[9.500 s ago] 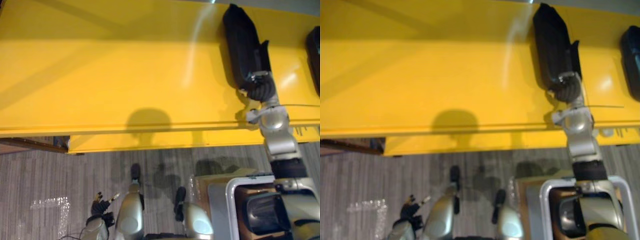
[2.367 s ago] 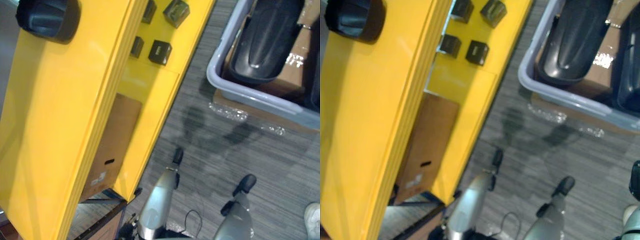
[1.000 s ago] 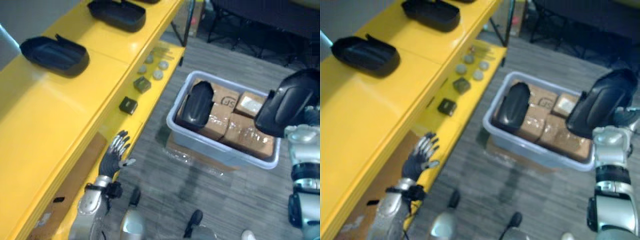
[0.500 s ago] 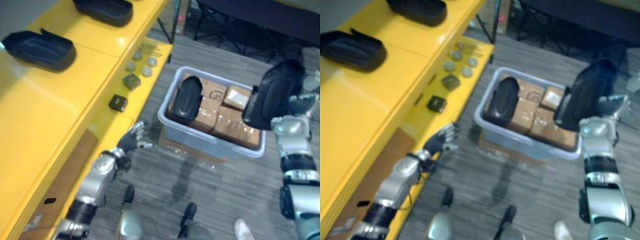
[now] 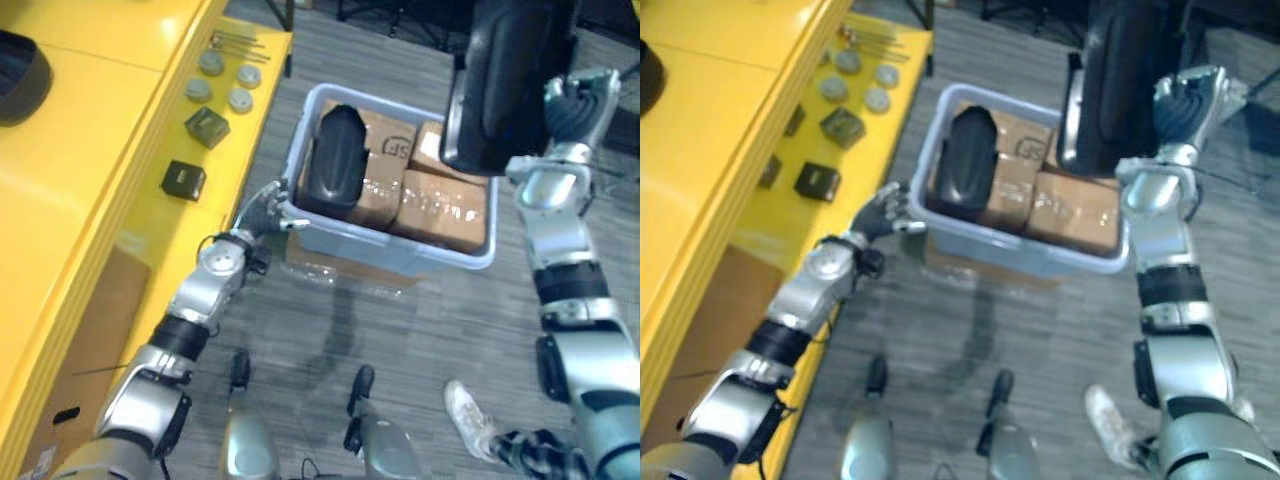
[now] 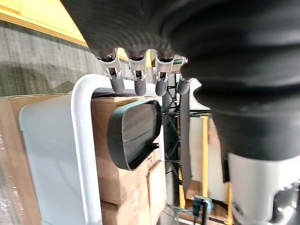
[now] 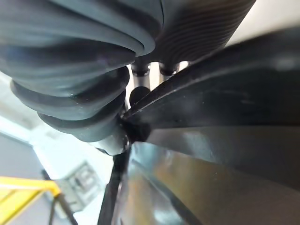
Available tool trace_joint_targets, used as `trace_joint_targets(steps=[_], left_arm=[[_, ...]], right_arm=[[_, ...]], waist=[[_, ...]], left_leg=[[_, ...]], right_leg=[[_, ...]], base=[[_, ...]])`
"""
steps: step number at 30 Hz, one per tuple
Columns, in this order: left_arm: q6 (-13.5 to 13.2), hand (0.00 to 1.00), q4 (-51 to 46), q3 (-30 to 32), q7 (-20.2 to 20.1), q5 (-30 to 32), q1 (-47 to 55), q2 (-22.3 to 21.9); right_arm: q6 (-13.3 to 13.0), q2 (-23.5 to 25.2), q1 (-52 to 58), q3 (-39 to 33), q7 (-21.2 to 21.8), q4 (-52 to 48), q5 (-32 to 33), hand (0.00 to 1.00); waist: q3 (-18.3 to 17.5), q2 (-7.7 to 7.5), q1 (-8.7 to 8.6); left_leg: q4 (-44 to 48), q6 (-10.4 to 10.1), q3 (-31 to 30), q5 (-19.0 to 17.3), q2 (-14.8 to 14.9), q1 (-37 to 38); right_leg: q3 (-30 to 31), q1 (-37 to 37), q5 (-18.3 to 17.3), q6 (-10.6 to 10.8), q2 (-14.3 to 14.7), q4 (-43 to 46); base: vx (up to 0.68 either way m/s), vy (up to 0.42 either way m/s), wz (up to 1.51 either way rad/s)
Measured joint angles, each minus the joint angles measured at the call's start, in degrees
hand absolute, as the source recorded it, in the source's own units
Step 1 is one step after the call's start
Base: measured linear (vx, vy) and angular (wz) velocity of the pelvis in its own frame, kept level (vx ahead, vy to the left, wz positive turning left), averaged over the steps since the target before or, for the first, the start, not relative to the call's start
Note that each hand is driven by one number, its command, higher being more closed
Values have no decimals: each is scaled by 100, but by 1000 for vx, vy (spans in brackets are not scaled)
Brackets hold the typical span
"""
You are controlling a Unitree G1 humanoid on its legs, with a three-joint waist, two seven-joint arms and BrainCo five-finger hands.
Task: Walk over and take plastic housings, then place them on the shelf
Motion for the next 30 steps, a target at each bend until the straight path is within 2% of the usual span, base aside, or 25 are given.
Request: trace_joint_targets(steps=[1, 5, 9, 13, 18, 23, 30], left_arm=[[4, 0, 93, 0, 4, -30, -96, -47], [53, 0, 585, 0, 81, -785, -308, -294], [119, 0, 1099, 8, 156, -1882, -407, -480], [88, 0, 1310, 10, 39, -2518, -408, -634], [-68, 0, 1404, -68, -89, -2544, -423, -902], [-241, 0, 1704, -239, 12, -2545, -479, -1112], [-454, 0, 1869, -386, 139, -2541, -500, -1237]], right_arm=[[-39, 16, 0, 47, 0, -30, -26, 100], [-80, 353, 46, 318, 1, -28, -225, 100], [-112, 639, 47, 559, 1, -27, -443, 100], [-142, 773, 46, 761, -2, -25, -667, 100], [-247, 959, 46, 1017, -21, -21, -882, 100], [-362, 1173, 46, 1287, -62, -21, -896, 100], [-371, 1407, 51, 1683, -62, 5, -1160, 100]], waist=[[51, -2, -7], [93, -16, -19], [95, -20, -7], [96, -21, 9], [96, -20, 6], [96, -20, 5], [96, -20, 9]], left_leg=[[0, 0, -1, 0, 4, 0], [-1, 0, 1, 1, 21, 1], [0, 0, 1, 1, 21, -1], [1, -1, -9, 1, 20, -3], [1, -1, -25, 1, 22, 4], [1, -1, -30, 2, 24, 11], [1, -1, -34, 2, 24, 11]], right_leg=[[0, -7, -1, 0, 1, 16], [5, -21, -4, -3, 16, 36], [5, -23, -6, -5, 16, 43], [0, -23, -18, -15, 15, 67], [-3, -30, -40, -17, 12, 122], [-3, -30, -45, -18, 12, 140], [-5, -30, -48, -17, 11, 144]], base=[[-59, 2, -1], [-35, -2, -1], [0, 0, 0], [0, 0, 0], [0, 0, 0], [0, 0, 0], [0, 0, 0]])
